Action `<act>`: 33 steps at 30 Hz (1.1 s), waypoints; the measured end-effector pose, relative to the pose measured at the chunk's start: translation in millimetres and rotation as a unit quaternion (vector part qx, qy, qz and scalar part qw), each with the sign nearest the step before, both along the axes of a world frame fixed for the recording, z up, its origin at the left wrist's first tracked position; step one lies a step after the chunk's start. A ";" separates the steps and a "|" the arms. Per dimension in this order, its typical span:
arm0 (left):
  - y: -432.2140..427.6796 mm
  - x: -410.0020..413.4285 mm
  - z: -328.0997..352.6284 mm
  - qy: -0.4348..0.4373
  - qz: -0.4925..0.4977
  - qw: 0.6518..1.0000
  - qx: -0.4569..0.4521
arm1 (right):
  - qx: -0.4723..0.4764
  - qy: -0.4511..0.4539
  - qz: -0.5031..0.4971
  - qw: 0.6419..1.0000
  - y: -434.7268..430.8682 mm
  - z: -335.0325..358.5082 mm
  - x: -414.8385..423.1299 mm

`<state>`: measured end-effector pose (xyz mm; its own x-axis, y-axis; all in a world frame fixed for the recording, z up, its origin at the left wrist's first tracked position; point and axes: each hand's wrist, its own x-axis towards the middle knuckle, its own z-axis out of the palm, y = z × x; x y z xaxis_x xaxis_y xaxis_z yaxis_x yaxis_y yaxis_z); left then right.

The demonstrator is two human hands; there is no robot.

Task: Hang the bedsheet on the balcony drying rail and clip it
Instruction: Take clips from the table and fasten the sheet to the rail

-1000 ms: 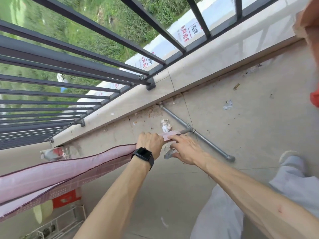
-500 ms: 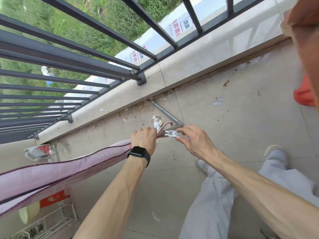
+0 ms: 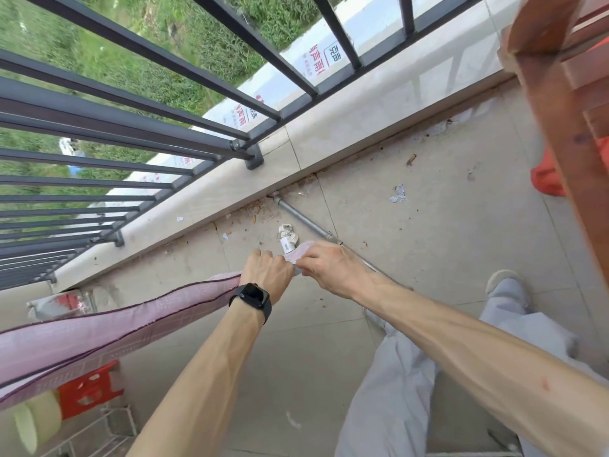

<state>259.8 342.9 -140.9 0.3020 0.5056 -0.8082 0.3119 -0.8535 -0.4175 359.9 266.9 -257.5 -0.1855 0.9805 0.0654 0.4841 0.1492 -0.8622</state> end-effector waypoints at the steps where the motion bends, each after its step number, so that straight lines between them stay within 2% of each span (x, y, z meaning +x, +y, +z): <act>1: -0.4 -1.3 0.3 0.001 0.003 1.000 0.002 | -0.031 -0.003 0.019 0.999 1.4 1.4 -1.4; 4: -2.1 -3.3 3.4 -0.003 0.020 1.000 0.015 | -0.132 -0.012 0.040 0.990 5.7 11.2 1.4; 8: -6.3 4.1 22.4 -0.005 0.038 0.999 0.021 | -0.200 0.023 -0.008 0.980 -5.3 23.8 26.1; 13: -27.1 34.4 72.5 -0.056 0.088 0.994 0.015 | -0.204 -0.010 -0.118 0.972 -53.2 72.3 66.7; 20: -89.9 105.7 140.2 -0.190 0.098 0.975 -0.058 | -0.170 -0.087 -0.283 0.940 -148.1 205.8 128.6; 26: -148.6 166.2 195.7 -0.329 0.096 0.931 -0.125 | -0.161 -0.167 -0.416 0.879 -246.1 327.4 174.5; 30: -187.7 204.4 227.7 -0.373 0.044 0.913 -0.160 | -0.199 -0.177 -0.494 0.827 -307.0 379.1 183.3; 33: -219.4 237.7 251.6 -0.399 -0.030 0.897 -0.186 | -0.207 -0.186 -0.563 0.778 -350.0 403.6 190.2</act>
